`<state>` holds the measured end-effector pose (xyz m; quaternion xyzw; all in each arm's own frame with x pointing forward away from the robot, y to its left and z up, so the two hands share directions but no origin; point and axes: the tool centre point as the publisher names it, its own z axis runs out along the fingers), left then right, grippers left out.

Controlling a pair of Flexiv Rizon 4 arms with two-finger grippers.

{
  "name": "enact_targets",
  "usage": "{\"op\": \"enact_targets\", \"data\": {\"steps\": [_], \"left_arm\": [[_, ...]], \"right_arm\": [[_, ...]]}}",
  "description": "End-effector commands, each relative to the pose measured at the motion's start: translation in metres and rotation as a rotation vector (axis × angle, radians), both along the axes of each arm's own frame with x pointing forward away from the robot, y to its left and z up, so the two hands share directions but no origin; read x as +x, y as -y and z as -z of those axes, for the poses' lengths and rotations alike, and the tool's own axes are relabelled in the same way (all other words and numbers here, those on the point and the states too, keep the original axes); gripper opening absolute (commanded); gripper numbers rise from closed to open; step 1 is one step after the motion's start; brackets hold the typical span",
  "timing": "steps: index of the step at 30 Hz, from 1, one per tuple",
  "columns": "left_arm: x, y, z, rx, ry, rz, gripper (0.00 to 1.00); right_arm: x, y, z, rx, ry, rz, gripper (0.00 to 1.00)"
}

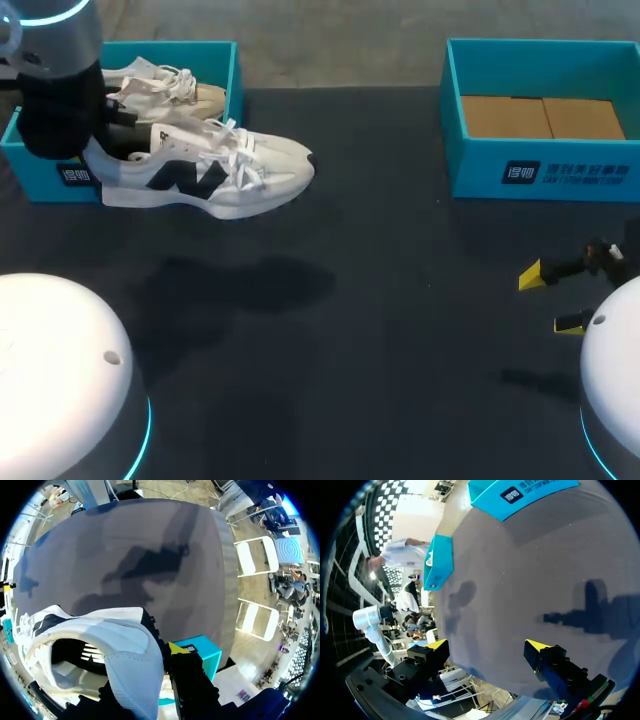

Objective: Take the shoe out of the shoebox, open the shoe tongue, remove and reinsert the insole, then place the shoe into the shoebox

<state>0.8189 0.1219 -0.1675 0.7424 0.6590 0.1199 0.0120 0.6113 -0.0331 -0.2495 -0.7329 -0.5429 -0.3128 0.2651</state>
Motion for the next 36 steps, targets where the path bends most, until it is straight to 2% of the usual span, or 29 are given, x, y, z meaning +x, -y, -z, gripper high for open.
{"op": "enact_targets", "data": {"steps": [1,4,5,6,7,8,9,21,25,36], "left_arm": [[-0.015,0.004,0.005,-0.018,-0.033,0.008,0.0],[-0.023,0.012,0.011,-0.011,-0.053,0.013,0.0],[-0.038,0.023,0.018,-0.003,-0.083,0.043,0.0],[-0.043,0.027,0.02,0.0,-0.091,0.05,0.0],[-0.043,0.027,0.02,0.0,-0.091,0.05,0.0],[-0.046,0.041,0.029,-0.002,-0.123,0.065,0.0],[-0.051,0.046,0.031,0.002,-0.128,0.075,0.0],[-0.097,0.088,0.071,0.022,-0.194,0.092,0.0],[-0.102,0.102,0.085,0.013,-0.207,0.083,0.0],[-0.099,0.132,0.127,-0.016,-0.23,0.025,0.0]], "right_arm": [[-0.002,-0.001,0.0,-0.004,0.0,0.002,1.0],[-0.002,-0.001,0.0,-0.004,0.0,0.002,1.0],[-0.002,-0.001,0.0,-0.004,0.0,0.002,1.0],[-0.002,-0.001,0.0,-0.004,0.0,0.002,1.0],[-0.002,-0.001,0.0,-0.004,0.0,0.002,1.0],[-0.002,-0.001,0.0,-0.004,0.0,0.002,1.0],[-0.002,-0.001,0.0,-0.004,0.0,0.002,1.0],[-0.002,-0.001,0.0,-0.004,0.0,0.002,1.0],[-0.002,-0.001,0.0,-0.004,0.0,0.002,1.0],[-0.002,-0.001,0.0,-0.004,0.0,0.002,1.0]]}}
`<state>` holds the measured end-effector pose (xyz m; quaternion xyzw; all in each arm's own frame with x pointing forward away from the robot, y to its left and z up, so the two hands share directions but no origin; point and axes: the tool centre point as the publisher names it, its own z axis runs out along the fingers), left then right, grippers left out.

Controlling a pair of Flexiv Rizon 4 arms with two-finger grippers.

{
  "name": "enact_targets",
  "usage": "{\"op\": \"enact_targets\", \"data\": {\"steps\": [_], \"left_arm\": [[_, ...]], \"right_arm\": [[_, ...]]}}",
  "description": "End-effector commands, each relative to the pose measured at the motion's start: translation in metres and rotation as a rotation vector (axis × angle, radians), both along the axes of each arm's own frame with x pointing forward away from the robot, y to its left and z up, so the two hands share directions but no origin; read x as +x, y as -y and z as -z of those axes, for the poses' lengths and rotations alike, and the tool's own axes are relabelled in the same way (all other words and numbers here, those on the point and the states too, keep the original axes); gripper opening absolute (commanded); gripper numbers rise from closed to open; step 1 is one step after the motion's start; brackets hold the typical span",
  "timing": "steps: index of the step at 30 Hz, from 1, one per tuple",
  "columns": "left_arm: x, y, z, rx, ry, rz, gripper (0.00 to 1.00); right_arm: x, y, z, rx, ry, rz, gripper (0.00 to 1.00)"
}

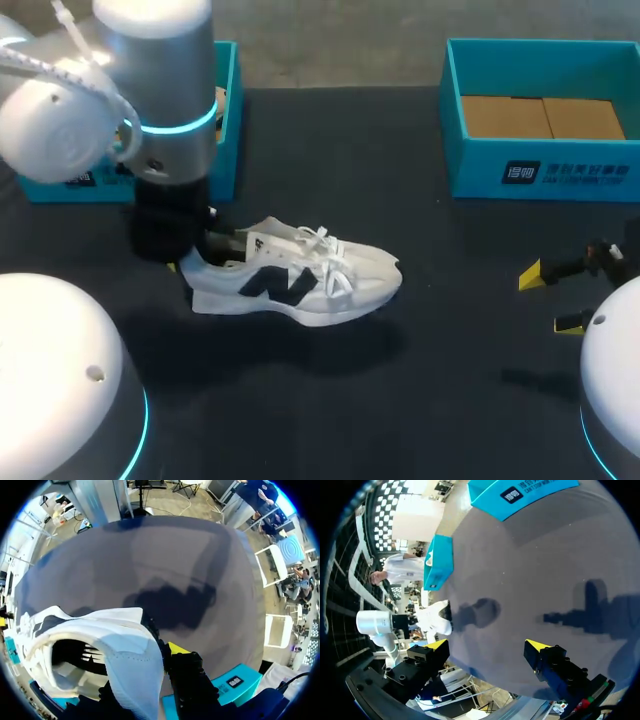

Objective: Take the shoe out of the shoebox, open the shoe tongue, remove and reinsert the insole, then place the shoe into the shoebox

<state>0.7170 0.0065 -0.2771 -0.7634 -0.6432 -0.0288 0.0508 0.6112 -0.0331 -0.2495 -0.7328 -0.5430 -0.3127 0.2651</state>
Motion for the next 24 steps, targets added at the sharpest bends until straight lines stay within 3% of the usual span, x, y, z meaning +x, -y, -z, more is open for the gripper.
{"op": "enact_targets", "data": {"steps": [1,11,14,15,24], "left_arm": [[0.003,0.017,0.017,0.008,-0.007,-0.013,0.0],[-0.001,0.043,0.046,-0.021,-0.005,-0.02,0.0],[-0.003,0.05,0.058,-0.028,-0.017,-0.015,0.0],[-0.005,0.058,0.071,-0.023,-0.013,-0.011,0.0],[-0.009,0.076,0.099,-0.026,0.0,0.005,0.0]], "right_arm": [[-0.002,-0.001,0.0,-0.004,0.0,0.002,1.0],[-0.002,-0.001,0.0,-0.004,0.0,0.002,1.0],[-0.002,-0.001,0.0,-0.004,0.0,0.002,1.0],[-0.002,-0.001,0.0,-0.004,0.0,0.002,1.0],[-0.002,-0.001,0.0,-0.004,0.0,0.002,1.0]]}}
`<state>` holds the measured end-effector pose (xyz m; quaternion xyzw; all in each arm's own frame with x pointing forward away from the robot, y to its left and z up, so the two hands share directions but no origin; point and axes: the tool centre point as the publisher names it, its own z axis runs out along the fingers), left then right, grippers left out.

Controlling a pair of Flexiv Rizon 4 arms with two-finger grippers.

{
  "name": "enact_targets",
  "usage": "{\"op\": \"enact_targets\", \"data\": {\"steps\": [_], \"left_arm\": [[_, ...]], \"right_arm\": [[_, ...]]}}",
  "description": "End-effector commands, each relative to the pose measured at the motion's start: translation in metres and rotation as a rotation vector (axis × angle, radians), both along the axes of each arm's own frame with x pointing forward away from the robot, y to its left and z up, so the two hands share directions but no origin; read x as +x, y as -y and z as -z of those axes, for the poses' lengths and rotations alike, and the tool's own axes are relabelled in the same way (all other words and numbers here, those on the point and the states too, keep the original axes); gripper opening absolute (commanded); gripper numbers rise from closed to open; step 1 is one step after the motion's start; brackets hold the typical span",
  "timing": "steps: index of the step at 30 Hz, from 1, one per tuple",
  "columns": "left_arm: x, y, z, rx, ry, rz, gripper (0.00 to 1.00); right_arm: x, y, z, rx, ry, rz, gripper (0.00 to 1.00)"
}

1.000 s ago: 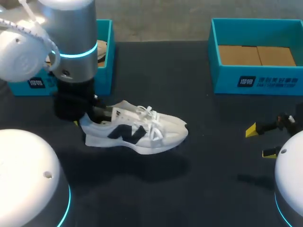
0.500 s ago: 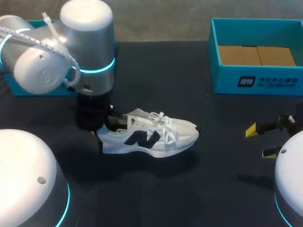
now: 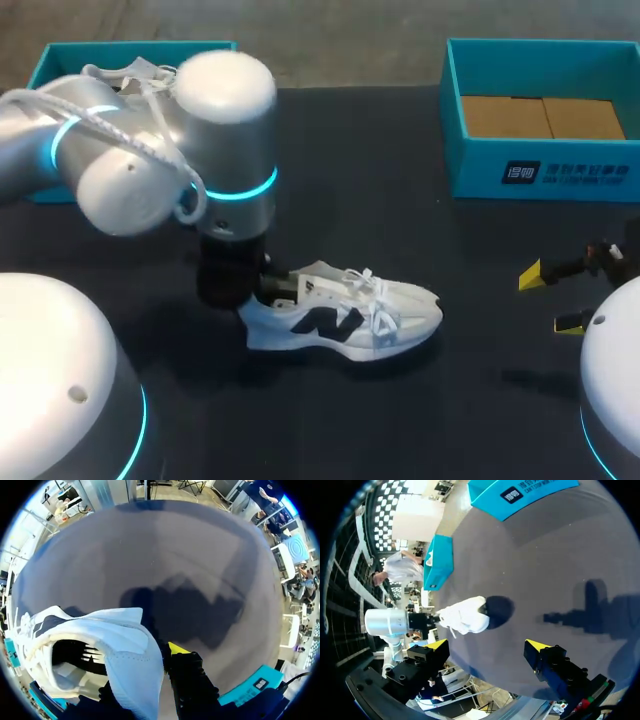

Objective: Take the shoe out of the shoebox, open the shoe tongue, remove and reinsert the insole, then place the shoe into the shoebox

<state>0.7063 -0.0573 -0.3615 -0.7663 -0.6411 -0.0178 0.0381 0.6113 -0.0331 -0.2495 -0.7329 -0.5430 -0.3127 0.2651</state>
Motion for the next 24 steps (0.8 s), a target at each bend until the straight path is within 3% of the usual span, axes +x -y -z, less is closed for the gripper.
{"op": "enact_targets", "data": {"steps": [1,24], "left_arm": [[0.003,0.014,0.018,0.008,0.0,-0.001,0.0],[0.014,0.033,0.045,0.006,0.021,0.01,0.0]], "right_arm": [[-0.002,-0.001,0.0,-0.004,0.0,0.002,1.0],[-0.002,-0.001,0.0,-0.004,0.0,0.002,1.0]]}}
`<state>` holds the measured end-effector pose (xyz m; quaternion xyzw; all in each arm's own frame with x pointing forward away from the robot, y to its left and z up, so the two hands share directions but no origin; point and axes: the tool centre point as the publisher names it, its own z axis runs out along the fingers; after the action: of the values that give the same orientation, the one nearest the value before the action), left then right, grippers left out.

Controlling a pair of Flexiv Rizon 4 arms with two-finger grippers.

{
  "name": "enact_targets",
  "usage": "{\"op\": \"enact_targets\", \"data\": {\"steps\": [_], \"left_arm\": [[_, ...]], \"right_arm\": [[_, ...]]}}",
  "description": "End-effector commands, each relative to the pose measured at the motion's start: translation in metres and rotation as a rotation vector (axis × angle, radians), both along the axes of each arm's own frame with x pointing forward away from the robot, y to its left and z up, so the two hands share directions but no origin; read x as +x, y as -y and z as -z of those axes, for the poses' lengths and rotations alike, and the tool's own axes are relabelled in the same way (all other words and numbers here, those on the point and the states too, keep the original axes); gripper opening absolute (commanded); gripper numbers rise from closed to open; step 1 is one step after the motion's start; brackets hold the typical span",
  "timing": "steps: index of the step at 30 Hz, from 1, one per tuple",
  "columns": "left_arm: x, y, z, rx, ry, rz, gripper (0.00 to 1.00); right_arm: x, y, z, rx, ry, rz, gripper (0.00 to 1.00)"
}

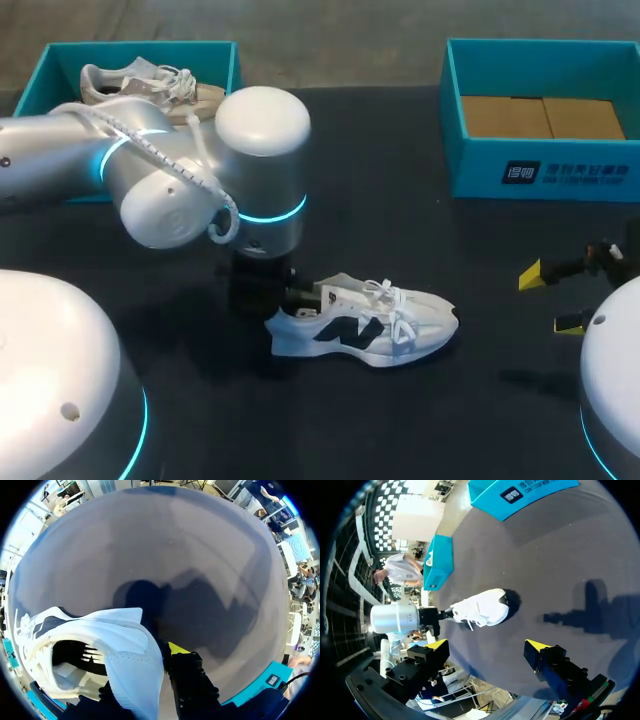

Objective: Take the shoe out of the shoebox, open the shoe tongue, remove and reinsert the insole, then place the shoe into the shoebox

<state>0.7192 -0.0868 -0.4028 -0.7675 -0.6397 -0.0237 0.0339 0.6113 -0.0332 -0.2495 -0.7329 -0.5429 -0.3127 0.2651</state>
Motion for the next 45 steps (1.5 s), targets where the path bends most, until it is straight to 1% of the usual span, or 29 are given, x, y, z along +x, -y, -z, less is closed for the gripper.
{"op": "enact_targets", "data": {"steps": [1,2,3,4,5,6,7,11,14,17,22,25,31,38,42,43,45], "left_arm": [[0.002,0.004,0.004,0.005,0.007,0.006,0.0],[0.002,0.004,0.003,0.005,0.007,0.006,0.0],[0.002,0.005,0.003,0.007,0.008,0.005,0.17],[0.002,0.005,0.003,0.01,0.008,0.004,0.38],[0.003,0.005,0.003,0.012,0.01,0.004,0.44],[0.003,0.006,0.003,0.015,0.013,0.002,0.79],[0.003,0.006,0.003,0.016,0.012,0.002,1.0],[0.004,0.004,0.0,0.018,0.013,-0.004,1.0],[0.003,0.001,-0.008,0.004,0.007,-0.011,1.0],[0.002,-0.002,-0.02,-0.018,0.005,-0.016,1.0],[-0.001,-0.009,-0.048,-0.069,0.015,-0.017,1.0],[-0.005,-0.015,-0.065,-0.097,0.01,-0.032,1.0],[-0.007,-0.029,-0.09,-0.138,-0.007,-0.08,1.0],[-0.007,-0.043,-0.104,-0.17,-0.066,-0.15,1.0],[-0.007,-0.04,-0.108,-0.186,-0.074,-0.18,1.0],[-0.006,-0.036,-0.109,-0.198,-0.109,-0.216,1.0],[-0.005,-0.033,-0.11,-0.211,-0.127,-0.25,1.0]], "right_arm": [[-0.002,-0.001,0.0,-0.004,0.0,0.002,1.0],[-0.002,-0.001,0.0,-0.004,0.0,0.002,1.0],[-0.002,-0.001,0.0,-0.004,0.0,0.002,1.0],[-0.002,-0.001,0.0,-0.004,0.0,0.002,1.0],[-0.002,-0.001,0.0,-0.004,0.0,0.002,1.0],[-0.002,-0.001,0.0,-0.004,0.0,0.002,1.0],[-0.002,-0.001,0.0,-0.004,0.0,0.002,1.0],[-0.002,-0.001,0.0,-0.004,0.0,0.002,1.0],[-0.002,-0.001,0.0,-0.004,0.0,0.002,1.0],[-0.002,-0.001,0.0,-0.004,0.0,0.002,1.0],[-0.002,-0.001,0.0,-0.004,0.0,0.002,1.0],[-0.002,-0.001,0.0,-0.004,0.0,0.002,1.0],[-0.002,-0.001,0.0,-0.004,0.0,0.002,1.0],[-0.002,-0.001,0.0,-0.004,0.0,0.002,1.0],[-0.002,-0.001,0.0,-0.004,0.0,0.002,1.0],[-0.002,-0.001,0.0,-0.004,0.0,0.002,1.0],[-0.002,-0.001,0.0,-0.004,0.0,0.002,1.0]]}}
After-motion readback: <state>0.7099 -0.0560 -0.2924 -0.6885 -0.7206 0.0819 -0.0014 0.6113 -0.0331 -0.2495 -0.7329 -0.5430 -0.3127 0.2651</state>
